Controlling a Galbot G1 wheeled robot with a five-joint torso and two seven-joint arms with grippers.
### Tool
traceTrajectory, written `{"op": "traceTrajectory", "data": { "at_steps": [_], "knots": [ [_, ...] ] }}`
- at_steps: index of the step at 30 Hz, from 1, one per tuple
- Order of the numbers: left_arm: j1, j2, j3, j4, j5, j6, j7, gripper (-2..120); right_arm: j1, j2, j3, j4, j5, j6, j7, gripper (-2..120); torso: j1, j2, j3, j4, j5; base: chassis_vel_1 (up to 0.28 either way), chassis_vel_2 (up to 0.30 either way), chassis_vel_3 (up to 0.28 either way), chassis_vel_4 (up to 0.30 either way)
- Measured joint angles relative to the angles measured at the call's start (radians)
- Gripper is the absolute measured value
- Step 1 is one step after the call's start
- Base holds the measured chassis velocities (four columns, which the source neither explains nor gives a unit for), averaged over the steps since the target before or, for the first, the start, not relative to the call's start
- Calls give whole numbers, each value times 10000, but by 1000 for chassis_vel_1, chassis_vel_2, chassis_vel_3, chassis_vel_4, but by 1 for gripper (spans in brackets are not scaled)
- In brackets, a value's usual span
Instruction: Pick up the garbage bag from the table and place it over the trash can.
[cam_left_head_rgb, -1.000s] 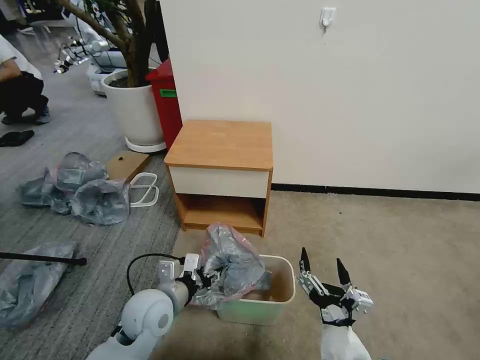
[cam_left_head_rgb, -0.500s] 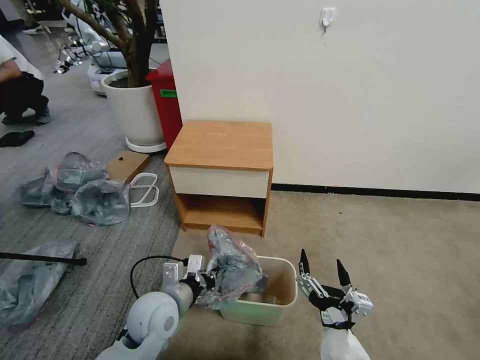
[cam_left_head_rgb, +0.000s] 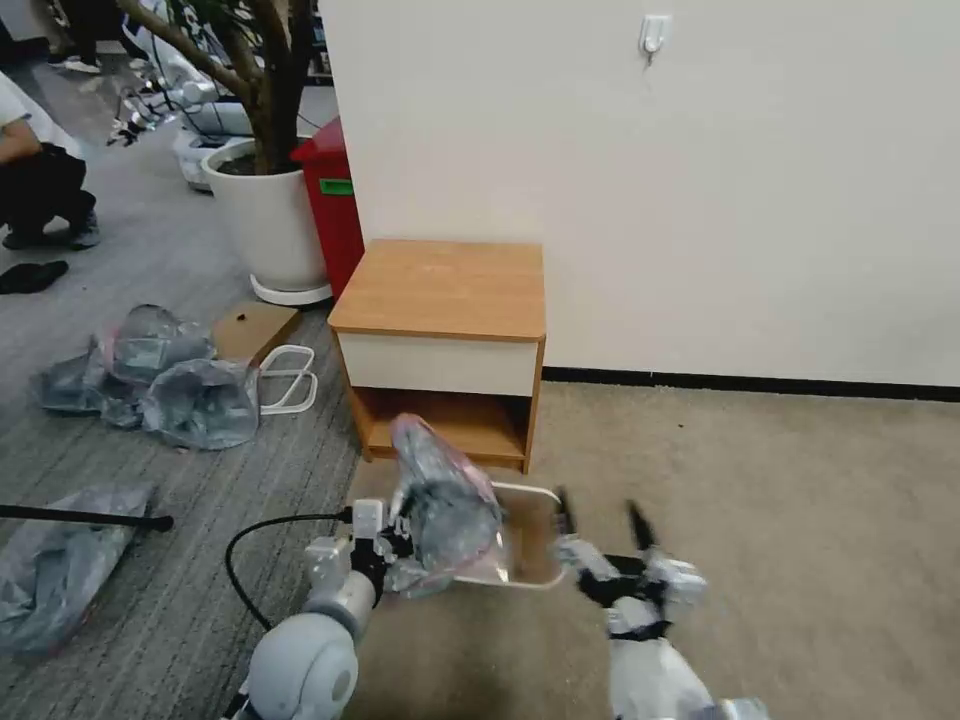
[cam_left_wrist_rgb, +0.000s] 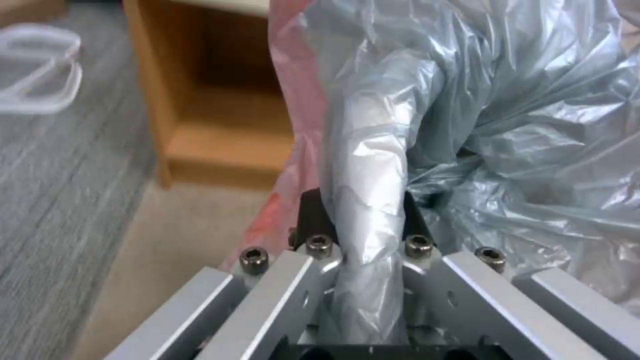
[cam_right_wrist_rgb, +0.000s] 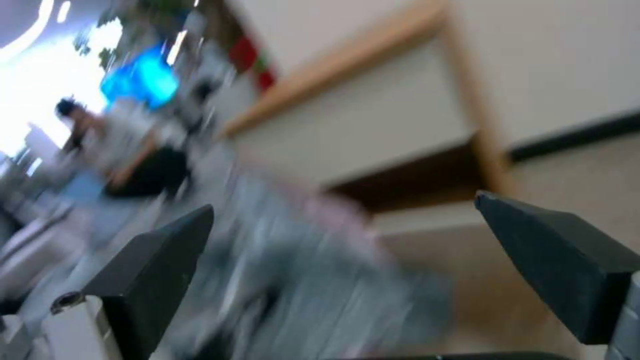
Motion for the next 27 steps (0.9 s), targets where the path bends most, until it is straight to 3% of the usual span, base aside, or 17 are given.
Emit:
{"op": "traceTrajectory", "data": {
  "at_steps": [2,4,8,17,27],
  "knots": [
    [181,-41,-62,-273,84,-355,290,4,661,-142,-351,51,494,-1332,-29,100,0,0,-1,0,1,0,0,0,0],
    [362,-34,-88,-508,167,-478,512,4,1231,-161,-559,-55,879,-2050,-30,100,0,0,0,2,-1,0,0,0,0],
    [605,58,-215,-708,364,-707,752,4,1950,-168,-478,-389,1710,-2588,278,100,0,0,-1,1,0,0,0,0,0],
    [774,14,-388,-786,475,-933,879,4,2643,-468,158,-520,2681,-3013,870,100,0,0,-1,0,-2,0,0,0,0],
    [897,-114,-389,-784,417,-1195,1133,4,3412,-480,79,-1106,3645,-3272,1026,100,0,0,-1,0,-1,0,0,0,0]
  ]
}}
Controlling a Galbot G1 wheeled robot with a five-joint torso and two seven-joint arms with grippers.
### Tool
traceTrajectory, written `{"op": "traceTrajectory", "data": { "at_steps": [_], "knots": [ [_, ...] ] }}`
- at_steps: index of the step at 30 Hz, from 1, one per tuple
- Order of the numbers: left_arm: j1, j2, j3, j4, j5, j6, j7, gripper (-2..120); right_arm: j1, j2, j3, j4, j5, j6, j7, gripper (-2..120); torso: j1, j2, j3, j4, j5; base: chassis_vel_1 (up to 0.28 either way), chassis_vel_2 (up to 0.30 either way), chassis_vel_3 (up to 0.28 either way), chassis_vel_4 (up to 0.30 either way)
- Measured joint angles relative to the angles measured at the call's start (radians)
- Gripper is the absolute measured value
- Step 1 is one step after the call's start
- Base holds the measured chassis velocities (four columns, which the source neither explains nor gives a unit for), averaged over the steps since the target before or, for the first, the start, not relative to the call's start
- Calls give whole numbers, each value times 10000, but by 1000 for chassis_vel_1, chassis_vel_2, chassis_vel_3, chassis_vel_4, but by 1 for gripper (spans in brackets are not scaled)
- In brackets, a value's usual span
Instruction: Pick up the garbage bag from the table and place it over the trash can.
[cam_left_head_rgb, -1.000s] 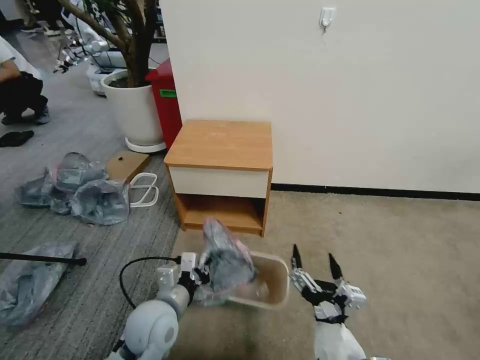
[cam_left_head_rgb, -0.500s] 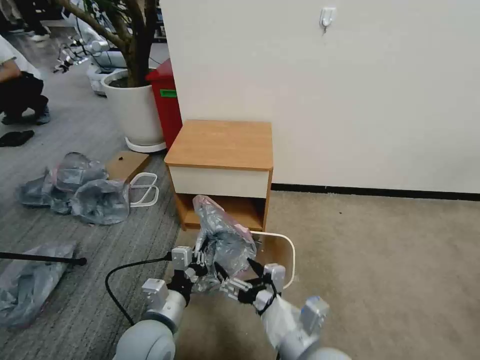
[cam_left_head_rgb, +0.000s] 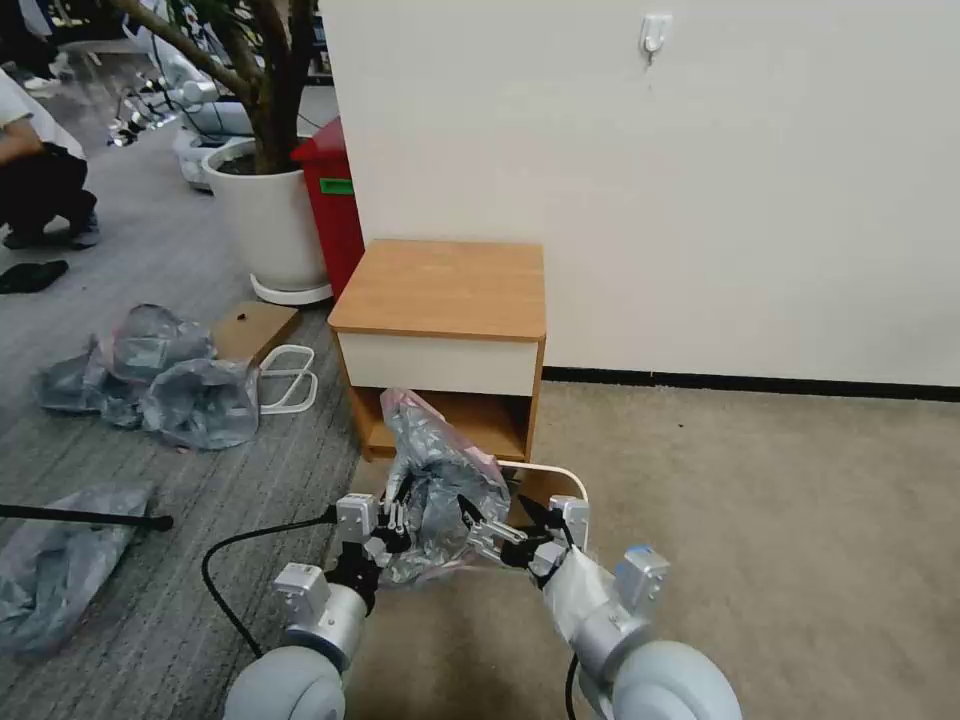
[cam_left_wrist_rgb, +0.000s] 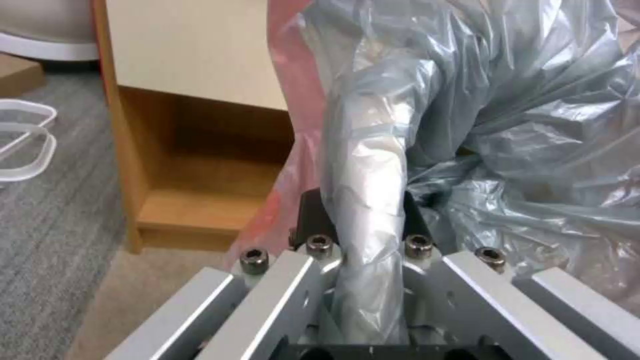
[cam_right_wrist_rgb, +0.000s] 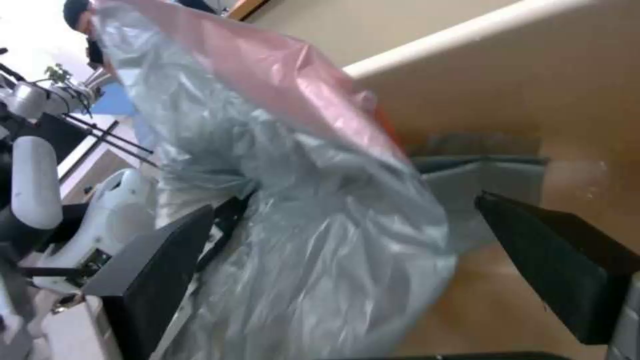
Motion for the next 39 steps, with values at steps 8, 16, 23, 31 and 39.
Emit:
{"op": "traceTrajectory", "data": {
  "at_steps": [8,16,23,31,39],
  "knots": [
    [52,-52,-34,-9,-354,-13,172,4,286,-34,23,-556,23,26,-128,88,0,0,0,0,0,0,0,0,0],
    [1,-38,-112,57,-440,14,171,4,227,10,-18,-588,-144,96,-225,64,0,0,0,-1,0,0,0,0,0],
    [0,-83,-150,95,-512,21,146,4,110,25,-1,-627,-363,292,-392,37,0,-1,0,0,1,0,0,0,0],
    [4,-211,-145,95,-571,48,117,4,-46,50,-89,-609,-701,391,-489,8,0,0,0,0,0,0,0,0,0],
    [71,-203,-314,130,-540,49,112,4,-409,-73,-145,-164,-1086,485,-845,0,0,0,-1,0,1,0,0,0,0]
  ]
}}
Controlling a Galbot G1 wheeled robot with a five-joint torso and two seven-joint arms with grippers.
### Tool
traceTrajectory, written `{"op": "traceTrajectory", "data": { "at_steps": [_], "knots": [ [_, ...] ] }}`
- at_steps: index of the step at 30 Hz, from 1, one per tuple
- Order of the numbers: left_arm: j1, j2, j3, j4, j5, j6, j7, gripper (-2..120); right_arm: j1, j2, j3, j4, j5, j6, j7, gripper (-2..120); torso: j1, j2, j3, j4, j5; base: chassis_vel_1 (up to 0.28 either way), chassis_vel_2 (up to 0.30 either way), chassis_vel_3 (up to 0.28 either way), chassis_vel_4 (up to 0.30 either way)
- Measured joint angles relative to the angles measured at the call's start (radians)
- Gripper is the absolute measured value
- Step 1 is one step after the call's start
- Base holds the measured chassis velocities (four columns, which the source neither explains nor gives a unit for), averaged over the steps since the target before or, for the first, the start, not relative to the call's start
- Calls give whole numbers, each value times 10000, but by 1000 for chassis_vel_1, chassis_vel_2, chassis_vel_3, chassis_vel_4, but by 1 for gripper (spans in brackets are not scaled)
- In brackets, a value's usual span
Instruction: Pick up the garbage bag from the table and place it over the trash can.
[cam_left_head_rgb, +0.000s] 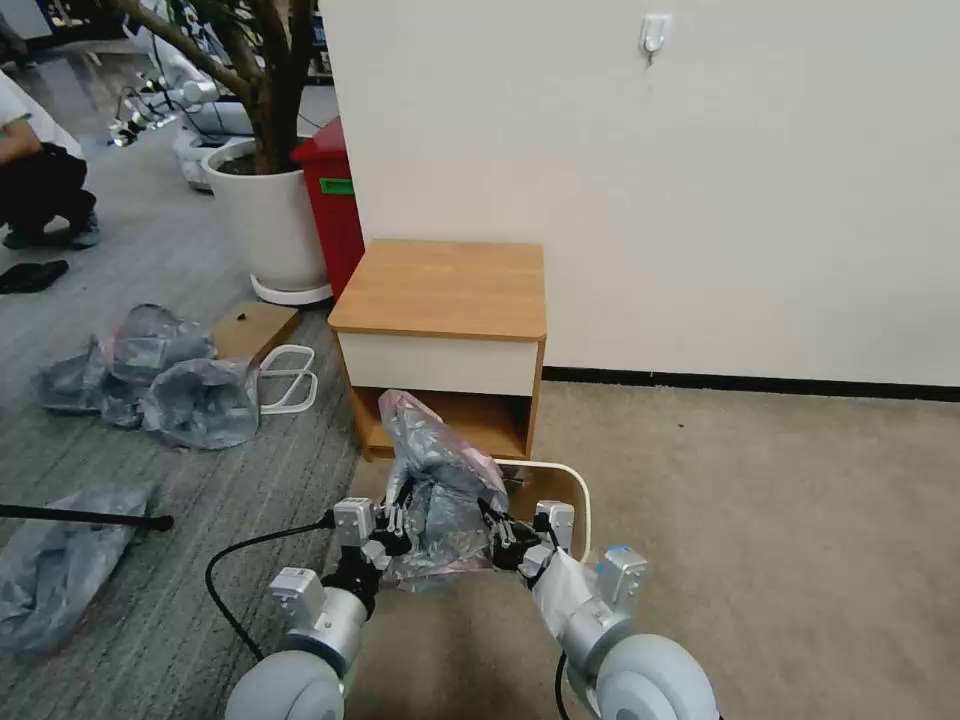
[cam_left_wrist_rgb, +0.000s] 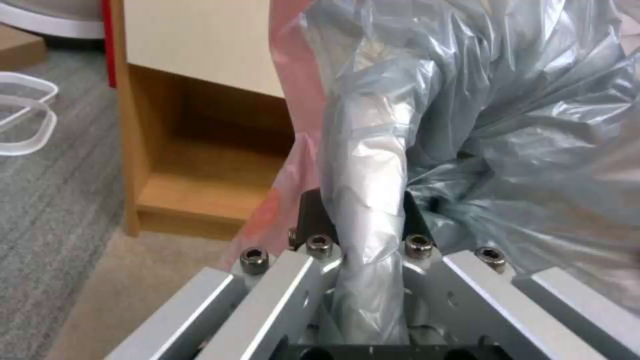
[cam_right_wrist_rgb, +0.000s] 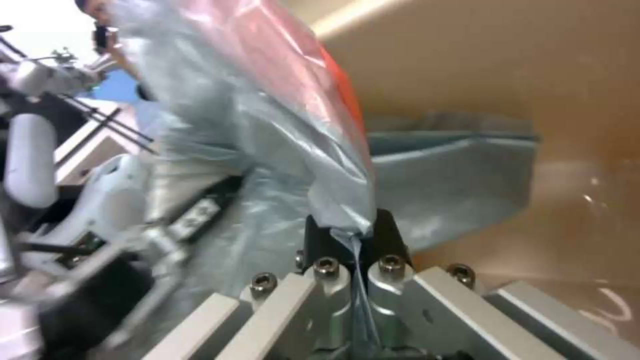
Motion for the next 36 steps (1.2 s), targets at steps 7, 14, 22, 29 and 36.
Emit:
{"op": "traceTrajectory", "data": {
  "at_steps": [7,14,22,29,36],
  "knots": [
    [79,176,43,54,189,0,-5,4,-476,-405,-343,1239,-474,129,-610,0,0,0,0,0,-1,0,0,0,0],
    [311,646,161,-68,346,-90,28,4,144,-581,574,1519,640,218,-725,0,0,0,0,0,1,0,0,0,0],
    [459,718,127,-238,318,-397,163,4,578,-1217,1816,1268,1695,272,-720,0,0,0,0,0,1,0,0,0,0],
    [486,657,-4,-347,-125,-720,351,4,432,-1652,2511,912,1972,475,-724,0,0,0,0,0,1,0,0,0,0],
    [507,536,-287,-406,-749,-1015,457,4,103,-2057,3078,790,2078,631,-783,0,1,0,0,0,0,0,0,0,0]
  ]
}}
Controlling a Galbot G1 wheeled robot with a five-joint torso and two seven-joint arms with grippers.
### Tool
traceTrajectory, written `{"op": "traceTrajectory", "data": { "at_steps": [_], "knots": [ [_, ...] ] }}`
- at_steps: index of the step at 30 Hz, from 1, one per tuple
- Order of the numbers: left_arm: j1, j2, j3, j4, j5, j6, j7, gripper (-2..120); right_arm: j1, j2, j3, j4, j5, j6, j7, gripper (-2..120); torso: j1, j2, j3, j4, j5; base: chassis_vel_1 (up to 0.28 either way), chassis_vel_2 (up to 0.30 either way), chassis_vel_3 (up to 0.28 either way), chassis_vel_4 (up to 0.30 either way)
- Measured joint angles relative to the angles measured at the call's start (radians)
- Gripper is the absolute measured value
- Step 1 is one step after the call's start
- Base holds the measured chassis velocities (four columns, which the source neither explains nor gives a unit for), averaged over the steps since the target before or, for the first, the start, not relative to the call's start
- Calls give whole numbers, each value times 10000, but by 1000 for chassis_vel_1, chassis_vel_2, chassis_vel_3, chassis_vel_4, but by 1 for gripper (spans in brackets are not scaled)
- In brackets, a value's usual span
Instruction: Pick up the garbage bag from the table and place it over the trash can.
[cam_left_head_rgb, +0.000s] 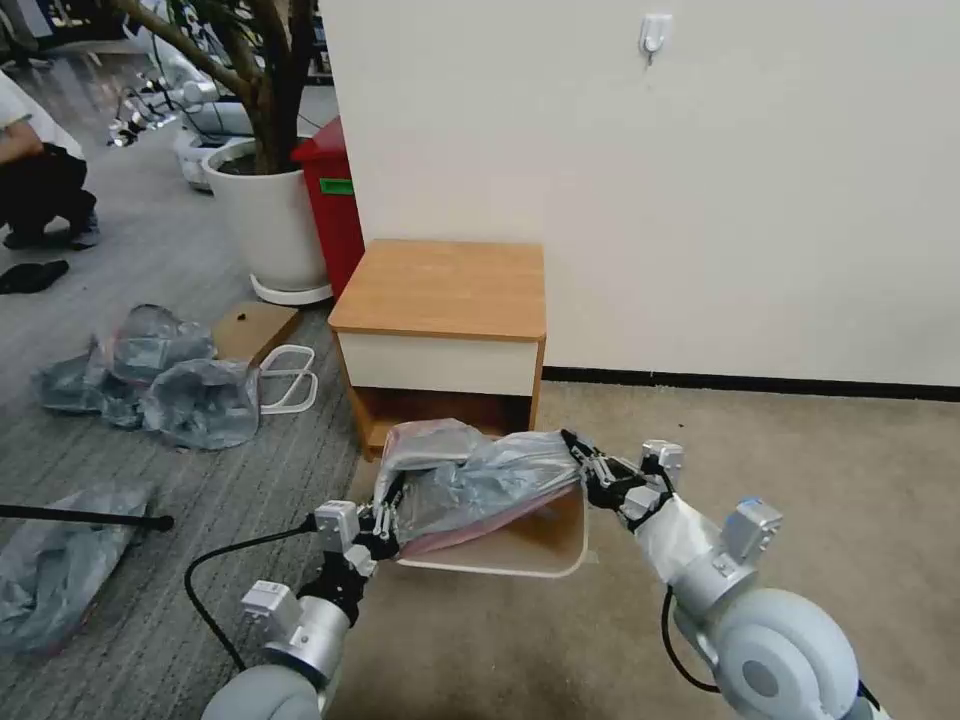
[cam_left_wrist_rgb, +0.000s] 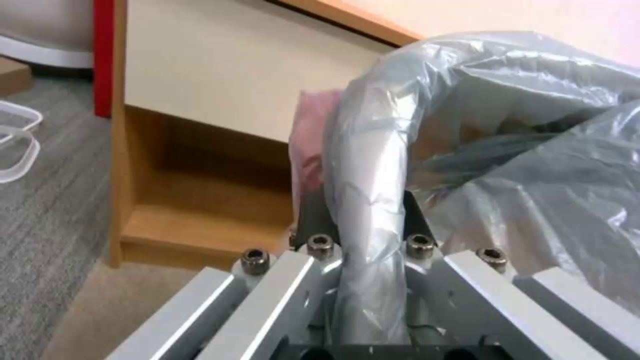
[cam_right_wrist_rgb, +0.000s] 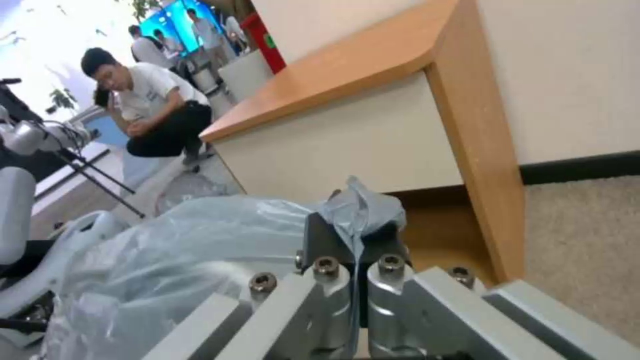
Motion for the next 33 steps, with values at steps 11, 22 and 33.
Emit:
{"op": "traceTrajectory", "data": {
  "at_steps": [11,22,33],
  "knots": [
    [-147,-224,-429,90,-894,19,-55,4,-353,70,152,-69,-218,188,-90,0,-1,0,0,0,-1,0,0,0,0],
    [-328,-746,-597,105,-1656,371,-621,4,-674,420,-143,-197,-792,458,-179,5,-1,0,0,0,-1,0,0,0,0],
    [-534,-1462,-683,379,-1779,572,-974,4,-1160,905,-378,-100,-1294,782,-256,6,0,0,0,1,-1,0,0,0,0]
  ]
}}
